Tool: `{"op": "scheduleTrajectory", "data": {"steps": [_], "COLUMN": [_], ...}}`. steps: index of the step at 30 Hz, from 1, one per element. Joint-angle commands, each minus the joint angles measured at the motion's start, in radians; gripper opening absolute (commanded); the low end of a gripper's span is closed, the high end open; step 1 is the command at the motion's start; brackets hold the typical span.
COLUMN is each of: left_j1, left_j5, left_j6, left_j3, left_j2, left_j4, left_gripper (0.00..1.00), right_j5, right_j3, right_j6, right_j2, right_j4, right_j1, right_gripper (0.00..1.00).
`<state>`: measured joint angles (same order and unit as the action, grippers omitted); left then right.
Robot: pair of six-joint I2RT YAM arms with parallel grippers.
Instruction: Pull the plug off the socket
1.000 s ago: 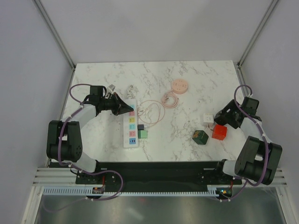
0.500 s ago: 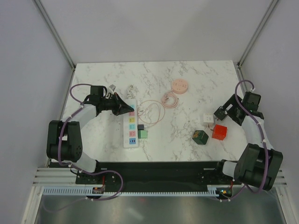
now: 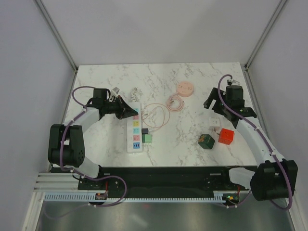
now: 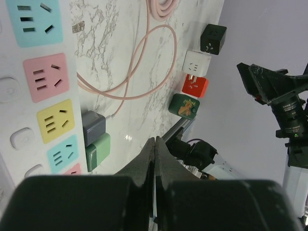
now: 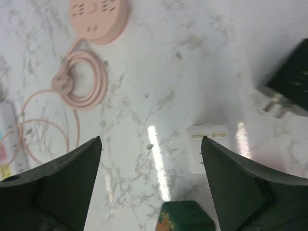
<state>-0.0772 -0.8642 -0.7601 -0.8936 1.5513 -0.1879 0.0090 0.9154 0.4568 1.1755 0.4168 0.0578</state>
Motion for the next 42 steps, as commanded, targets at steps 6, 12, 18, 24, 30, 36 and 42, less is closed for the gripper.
{"op": "scheduleTrajectory", "data": {"steps": [6, 12, 18, 24, 30, 36, 42], "left_j1": [-0.032, -0.075, -0.110, -0.145, -0.164, -0.170, -0.173], "left_j5": [0.086, 0.171, 0.306, 0.396, 0.453, 0.488, 0.504], "left_j6": [0.099, 0.107, 0.093, 0.056, 0.068, 0.077, 0.094], "left_j3": [-0.024, -0.007, 0.061, 0.140, 0.142, 0.147, 0.147], "left_j2": [-0.017, -0.072, -0.195, -0.278, -0.286, -0.267, -0.247], "left_j4": [-0.071, -0.125, -0.156, -0.166, -0.196, -0.200, -0.199], "left_gripper": [0.02, 0.02, 0.02, 0.02, 0.02, 0.02, 0.02], "right_j5": [-0.210, -0.288, -0.351, -0.397, -0.402, -0.385, -0.392], "right_j3": [-0.061, -0.137, -0.193, -0.248, -0.280, -0.305, -0.274], "right_j6": [0.089, 0.207, 0.351, 0.480, 0.528, 0.549, 0.520], "right_j2": [0.113, 0.231, 0.332, 0.435, 0.503, 0.529, 0.561], "right_j4": [-0.246, -0.507, -0.741, -0.961, -1.061, -1.102, -1.095], "right_j1": [0.334, 0.508, 0.540, 0.568, 0.597, 0.617, 0.640], "right_gripper": [0.91, 0.86, 0.73, 0.64, 0.56, 0.57, 0.59]}}
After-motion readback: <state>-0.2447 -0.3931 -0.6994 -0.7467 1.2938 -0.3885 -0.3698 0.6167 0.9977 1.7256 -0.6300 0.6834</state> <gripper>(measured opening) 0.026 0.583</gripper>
